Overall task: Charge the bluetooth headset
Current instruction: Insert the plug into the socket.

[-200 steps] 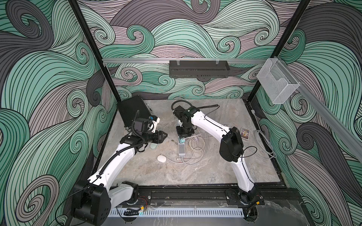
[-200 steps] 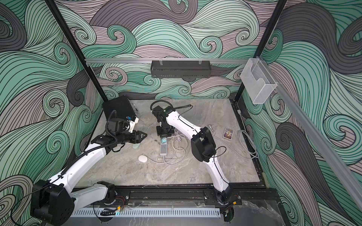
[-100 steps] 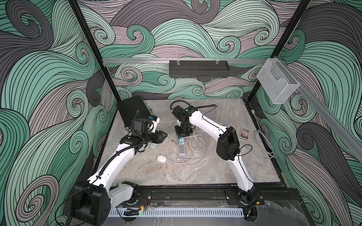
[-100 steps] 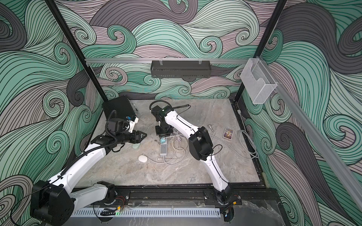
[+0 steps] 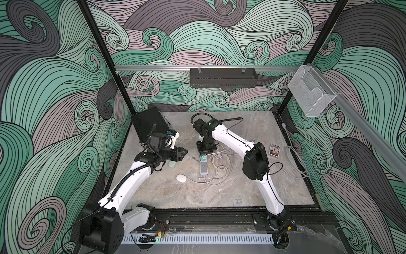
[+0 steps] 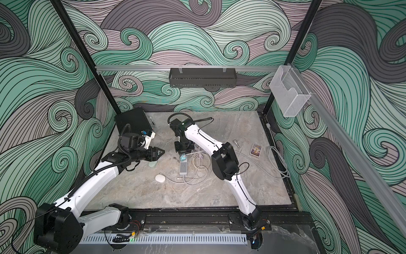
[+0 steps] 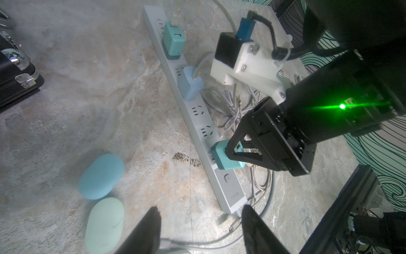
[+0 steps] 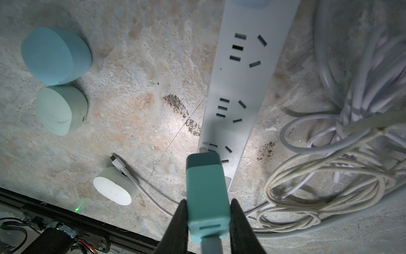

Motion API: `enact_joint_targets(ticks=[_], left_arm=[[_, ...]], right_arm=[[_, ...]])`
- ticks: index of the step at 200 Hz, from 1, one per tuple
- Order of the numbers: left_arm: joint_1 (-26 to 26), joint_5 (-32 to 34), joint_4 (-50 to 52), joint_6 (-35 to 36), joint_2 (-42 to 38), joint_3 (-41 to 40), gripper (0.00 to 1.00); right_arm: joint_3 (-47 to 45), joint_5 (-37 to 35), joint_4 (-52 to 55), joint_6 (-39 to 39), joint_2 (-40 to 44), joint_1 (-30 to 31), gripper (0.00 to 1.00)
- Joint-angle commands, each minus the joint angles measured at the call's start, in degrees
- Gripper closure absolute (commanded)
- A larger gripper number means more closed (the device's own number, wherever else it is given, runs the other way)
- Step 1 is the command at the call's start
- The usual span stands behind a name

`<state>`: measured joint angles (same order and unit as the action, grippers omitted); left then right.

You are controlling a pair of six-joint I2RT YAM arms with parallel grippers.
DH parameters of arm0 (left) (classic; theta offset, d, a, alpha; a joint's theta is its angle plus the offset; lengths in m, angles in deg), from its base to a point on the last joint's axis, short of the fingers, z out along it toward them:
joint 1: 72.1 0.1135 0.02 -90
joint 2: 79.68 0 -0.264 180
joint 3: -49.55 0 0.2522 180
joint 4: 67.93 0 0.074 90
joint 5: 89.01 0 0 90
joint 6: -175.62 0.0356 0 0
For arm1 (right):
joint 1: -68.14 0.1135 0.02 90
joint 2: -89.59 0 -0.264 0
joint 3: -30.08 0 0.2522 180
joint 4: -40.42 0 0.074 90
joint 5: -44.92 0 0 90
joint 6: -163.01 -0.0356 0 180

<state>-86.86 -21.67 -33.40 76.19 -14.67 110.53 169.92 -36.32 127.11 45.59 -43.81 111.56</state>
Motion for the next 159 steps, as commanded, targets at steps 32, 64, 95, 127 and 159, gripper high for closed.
enact_joint_targets(ticks=[32, 64, 95, 127, 159], left_arm=[[0.1, 0.0, 0.3, 0.8, -0.5, 0.6, 0.42], [0.1, -0.5, 0.0, 0.7, -0.4, 0.5, 0.42], [0.0, -0.6, -0.1, 0.7, -0.4, 0.5, 0.42], [0.1, -1.7, -0.8, 0.7, -0.3, 0.2, 0.41], [0.0, -2.0, -0.9, 0.7, -0.3, 0.1, 0.42]], right_arm=[[-0.8, -3.5, 3.8, 0.7, 0.6, -0.4, 1.00], [-1.4, -4.2, 3.8, 0.7, 1.0, -0.5, 1.00], [-1.2, -4.1, 3.8, 0.5, 0.8, -0.5, 1.00], [0.8, -3.7, 4.0, -0.1, -1.2, -0.5, 1.00], [4.0, -4.5, 4.4, -1.2, -4.0, -0.5, 1.00]])
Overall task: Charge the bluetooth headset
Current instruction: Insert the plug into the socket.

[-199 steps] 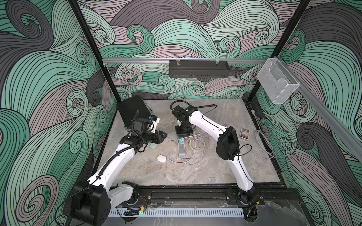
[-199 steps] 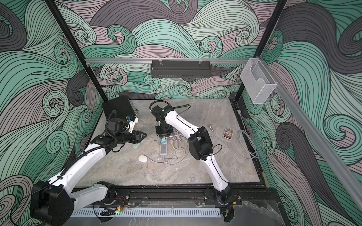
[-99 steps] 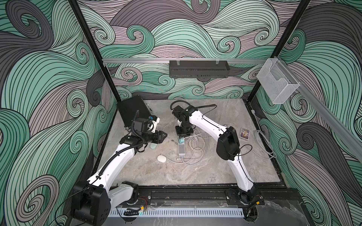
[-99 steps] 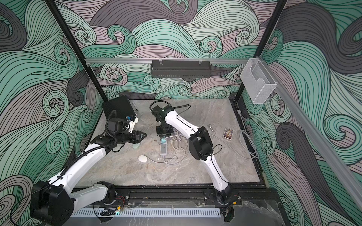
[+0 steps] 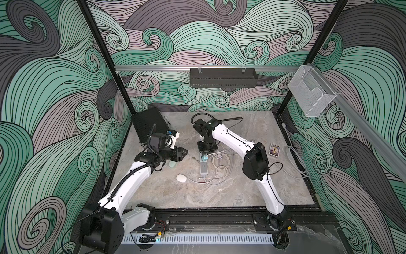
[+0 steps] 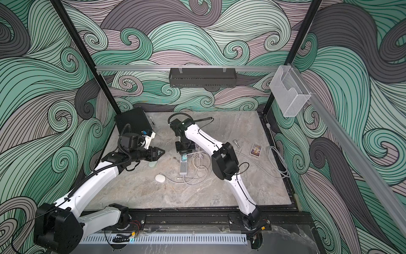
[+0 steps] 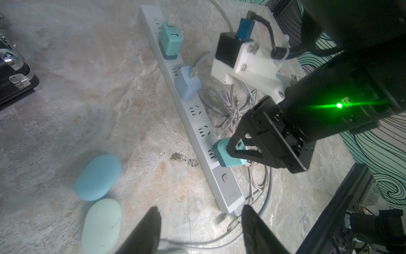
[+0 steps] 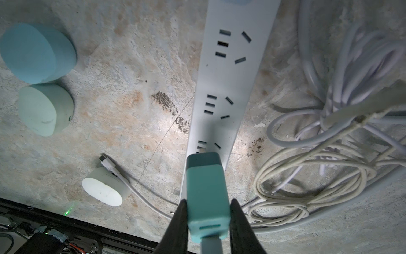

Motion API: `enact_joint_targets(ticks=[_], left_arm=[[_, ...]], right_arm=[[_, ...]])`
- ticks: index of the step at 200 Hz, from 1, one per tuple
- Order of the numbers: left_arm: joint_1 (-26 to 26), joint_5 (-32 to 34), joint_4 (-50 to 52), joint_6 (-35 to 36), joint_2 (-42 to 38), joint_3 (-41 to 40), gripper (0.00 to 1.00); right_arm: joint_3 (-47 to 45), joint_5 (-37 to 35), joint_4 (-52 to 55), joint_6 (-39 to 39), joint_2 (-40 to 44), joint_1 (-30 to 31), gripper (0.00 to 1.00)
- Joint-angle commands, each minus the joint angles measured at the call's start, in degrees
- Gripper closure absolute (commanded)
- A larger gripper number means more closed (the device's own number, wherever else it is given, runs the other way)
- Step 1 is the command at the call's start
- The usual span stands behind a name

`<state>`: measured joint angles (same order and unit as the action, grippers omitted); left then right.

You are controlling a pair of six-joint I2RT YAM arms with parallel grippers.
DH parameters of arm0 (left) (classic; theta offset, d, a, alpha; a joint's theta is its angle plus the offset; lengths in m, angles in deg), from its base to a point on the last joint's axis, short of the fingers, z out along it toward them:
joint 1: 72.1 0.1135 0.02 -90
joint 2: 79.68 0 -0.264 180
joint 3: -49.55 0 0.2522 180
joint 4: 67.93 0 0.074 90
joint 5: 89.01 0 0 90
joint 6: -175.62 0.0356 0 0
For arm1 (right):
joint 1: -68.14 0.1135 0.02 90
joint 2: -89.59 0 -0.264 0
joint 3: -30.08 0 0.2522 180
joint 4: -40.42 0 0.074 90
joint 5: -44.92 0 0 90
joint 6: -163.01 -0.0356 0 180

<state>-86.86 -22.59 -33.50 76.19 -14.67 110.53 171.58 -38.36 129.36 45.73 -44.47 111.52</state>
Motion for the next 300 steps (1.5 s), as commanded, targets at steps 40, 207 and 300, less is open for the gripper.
enact_joint_targets(ticks=[40, 207, 300], left_arm=[[0.0, -1.1, -0.7, 0.8, -0.2, 0.0, 0.42], [0.1, -1.3, -0.5, 0.8, 0.0, -0.2, 0.42], [0.0, -1.3, -0.4, 0.6, 0.0, -0.5, 0.42]], right_arm=[[7.8, -1.1, 3.6, -2.1, -6.8, -0.2, 1.00], [7.2, -5.5, 0.6, -7.8, -10.5, 4.1, 1.00], [-9.5, -6.0, -12.1, -15.4, -7.4, 6.8, 1.00]])
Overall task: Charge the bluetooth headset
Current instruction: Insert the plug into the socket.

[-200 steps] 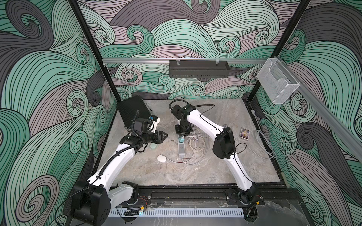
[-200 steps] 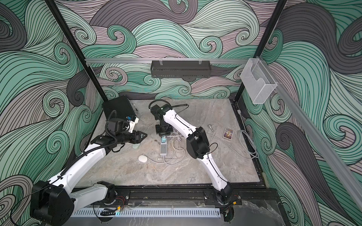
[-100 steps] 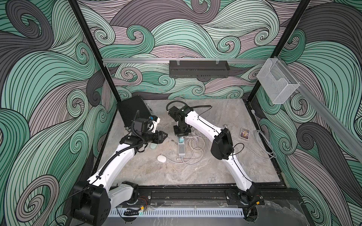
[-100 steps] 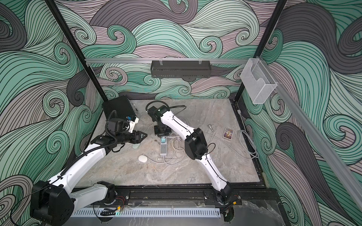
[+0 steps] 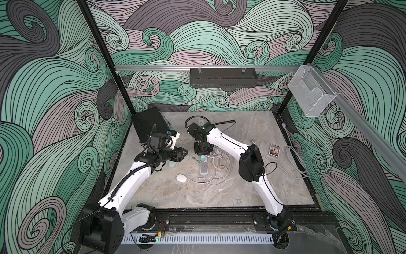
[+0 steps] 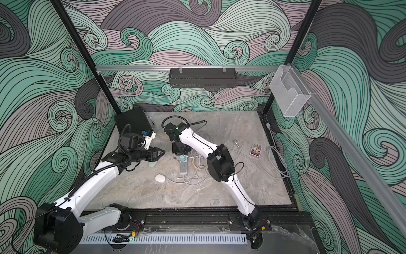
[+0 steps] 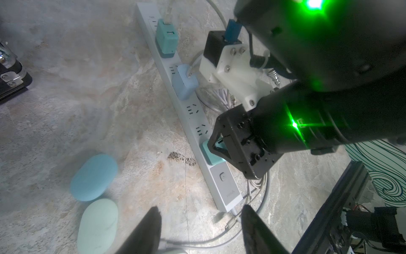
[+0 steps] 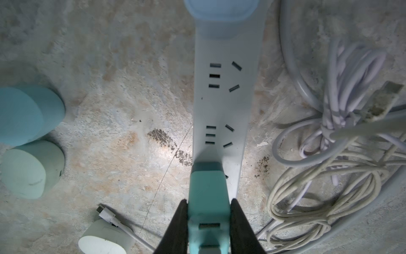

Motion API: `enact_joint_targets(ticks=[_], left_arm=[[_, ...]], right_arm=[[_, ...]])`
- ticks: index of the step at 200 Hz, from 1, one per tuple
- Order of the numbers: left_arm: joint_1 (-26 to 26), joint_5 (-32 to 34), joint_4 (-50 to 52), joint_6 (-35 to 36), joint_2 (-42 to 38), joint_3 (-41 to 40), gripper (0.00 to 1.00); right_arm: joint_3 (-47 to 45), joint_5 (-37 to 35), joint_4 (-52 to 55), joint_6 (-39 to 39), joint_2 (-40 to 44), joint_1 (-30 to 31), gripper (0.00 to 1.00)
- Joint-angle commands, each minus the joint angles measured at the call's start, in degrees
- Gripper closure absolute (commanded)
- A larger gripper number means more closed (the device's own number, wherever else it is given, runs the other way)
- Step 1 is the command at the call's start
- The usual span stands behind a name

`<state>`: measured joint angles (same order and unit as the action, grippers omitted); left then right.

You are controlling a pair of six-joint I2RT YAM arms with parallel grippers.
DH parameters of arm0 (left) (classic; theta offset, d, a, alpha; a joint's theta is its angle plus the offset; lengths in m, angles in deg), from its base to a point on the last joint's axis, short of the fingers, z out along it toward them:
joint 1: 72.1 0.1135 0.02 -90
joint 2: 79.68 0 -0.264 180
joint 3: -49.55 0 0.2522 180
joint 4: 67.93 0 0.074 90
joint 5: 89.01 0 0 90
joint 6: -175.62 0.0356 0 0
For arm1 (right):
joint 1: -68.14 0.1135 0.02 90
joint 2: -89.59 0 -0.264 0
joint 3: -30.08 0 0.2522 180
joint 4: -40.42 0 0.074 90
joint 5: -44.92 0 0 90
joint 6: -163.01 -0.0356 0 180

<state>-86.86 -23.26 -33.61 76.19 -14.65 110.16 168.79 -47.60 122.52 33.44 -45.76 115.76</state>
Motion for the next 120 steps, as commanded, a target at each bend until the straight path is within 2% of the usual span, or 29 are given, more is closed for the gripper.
enact_joint_targets(ticks=[1, 44, 89, 120], left_arm=[[0.0, -0.7, -0.2, 0.6, -0.1, -0.1, 0.42], [-0.1, -0.6, -0.4, 0.5, 0.2, -0.1, 0.42], [-0.1, 0.1, -0.2, 0.7, 0.4, -0.1, 0.42], [-0.1, 0.7, 0.1, 0.7, 0.6, -0.2, 0.42]], right_arm=[[-6.7, 3.2, -5.2, -3.2, -6.2, 2.6, 1.00], [-6.4, 3.2, -5.5, -3.3, -7.9, 2.7, 1.00], [-16.4, -0.1, -9.8, -3.9, -1.8, 2.5, 1.00], [-14.8, 0.2, -10.4, -3.5, -1.3, 2.7, 0.98]])
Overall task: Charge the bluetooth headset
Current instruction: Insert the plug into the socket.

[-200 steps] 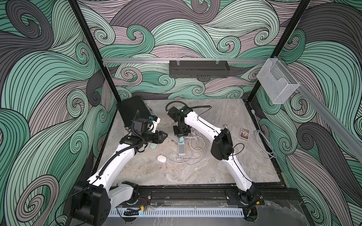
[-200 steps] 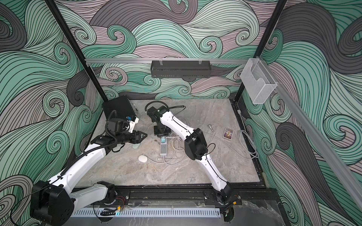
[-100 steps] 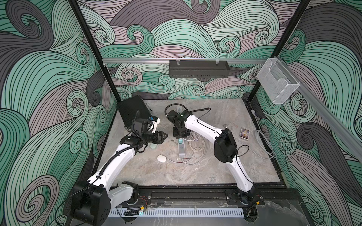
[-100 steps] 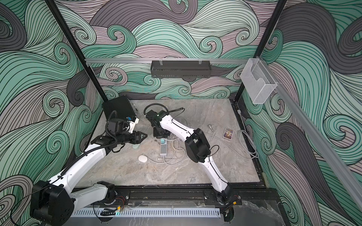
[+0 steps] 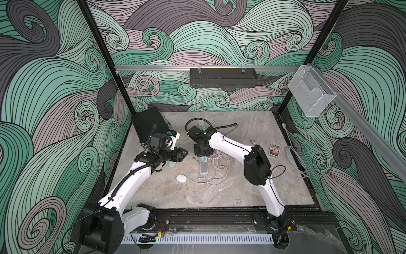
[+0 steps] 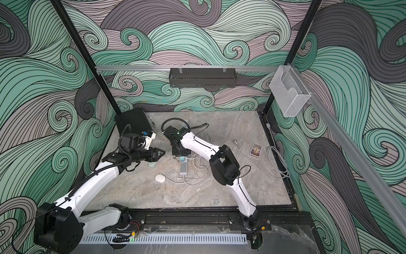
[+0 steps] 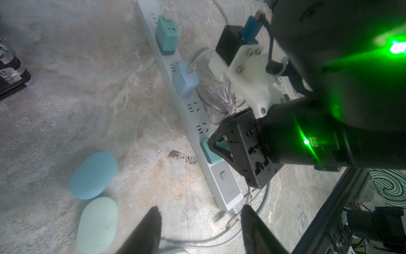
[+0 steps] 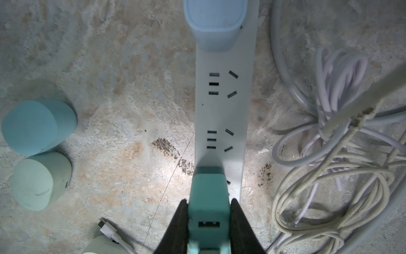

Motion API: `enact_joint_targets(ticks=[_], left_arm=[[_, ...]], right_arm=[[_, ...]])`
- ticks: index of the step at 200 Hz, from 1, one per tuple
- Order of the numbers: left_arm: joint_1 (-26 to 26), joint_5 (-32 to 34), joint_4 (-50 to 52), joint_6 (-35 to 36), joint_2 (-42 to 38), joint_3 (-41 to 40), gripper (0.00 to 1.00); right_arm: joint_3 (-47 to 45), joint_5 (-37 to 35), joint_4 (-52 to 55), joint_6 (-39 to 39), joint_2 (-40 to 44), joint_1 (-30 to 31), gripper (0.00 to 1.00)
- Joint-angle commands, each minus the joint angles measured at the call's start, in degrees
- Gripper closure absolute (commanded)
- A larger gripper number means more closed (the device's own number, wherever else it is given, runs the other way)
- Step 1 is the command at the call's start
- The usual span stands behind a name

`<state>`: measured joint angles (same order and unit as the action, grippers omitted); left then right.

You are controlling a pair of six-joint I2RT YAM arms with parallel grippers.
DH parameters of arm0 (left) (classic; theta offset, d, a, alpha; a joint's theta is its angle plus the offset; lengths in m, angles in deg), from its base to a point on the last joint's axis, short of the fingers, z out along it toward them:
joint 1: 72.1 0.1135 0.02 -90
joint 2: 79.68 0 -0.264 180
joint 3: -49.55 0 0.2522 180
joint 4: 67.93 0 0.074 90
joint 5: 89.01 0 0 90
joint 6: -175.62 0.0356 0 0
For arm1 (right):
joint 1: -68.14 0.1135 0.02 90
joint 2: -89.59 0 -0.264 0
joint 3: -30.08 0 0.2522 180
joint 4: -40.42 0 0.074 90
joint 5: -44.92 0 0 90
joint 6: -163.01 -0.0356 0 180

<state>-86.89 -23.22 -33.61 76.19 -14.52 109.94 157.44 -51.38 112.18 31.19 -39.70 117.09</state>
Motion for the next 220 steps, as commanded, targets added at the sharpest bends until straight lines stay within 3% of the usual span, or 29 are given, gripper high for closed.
enact_joint_targets(ticks=[1, 56, 89, 138, 175, 220], left_arm=[[-0.1, 0.6, 0.1, 0.7, 0.5, 0.0, 0.42], [-0.1, 2.3, 1.2, 0.8, 1.1, 0.5, 0.42], [-0.1, 3.6, 1.4, 1.1, 0.6, 0.3, 0.41], [-0.1, 6.7, 2.7, 0.8, 0.2, 0.3, 0.38], [-0.1, 11.6, 5.5, -0.5, 0.2, 0.9, 0.36], [-0.1, 18.1, 16.2, -10.6, 1.4, 5.0, 0.40]], right_arm=[[-3.3, 4.0, -0.1, -1.2, -7.4, 1.3, 0.98], [0.3, 3.0, 0.6, 0.7, -4.8, 1.3, 0.90], [4.0, 1.9, 2.8, 1.9, -3.1, 1.3, 0.62], [9.5, -0.9, 7.3, 4.6, 2.5, 2.2, 0.48], [4.5, -0.3, 7.3, 8.7, 12.3, 3.2, 0.39], [-11.8, 3.5, 2.5, 20.0, 28.1, 3.0, 0.40]])
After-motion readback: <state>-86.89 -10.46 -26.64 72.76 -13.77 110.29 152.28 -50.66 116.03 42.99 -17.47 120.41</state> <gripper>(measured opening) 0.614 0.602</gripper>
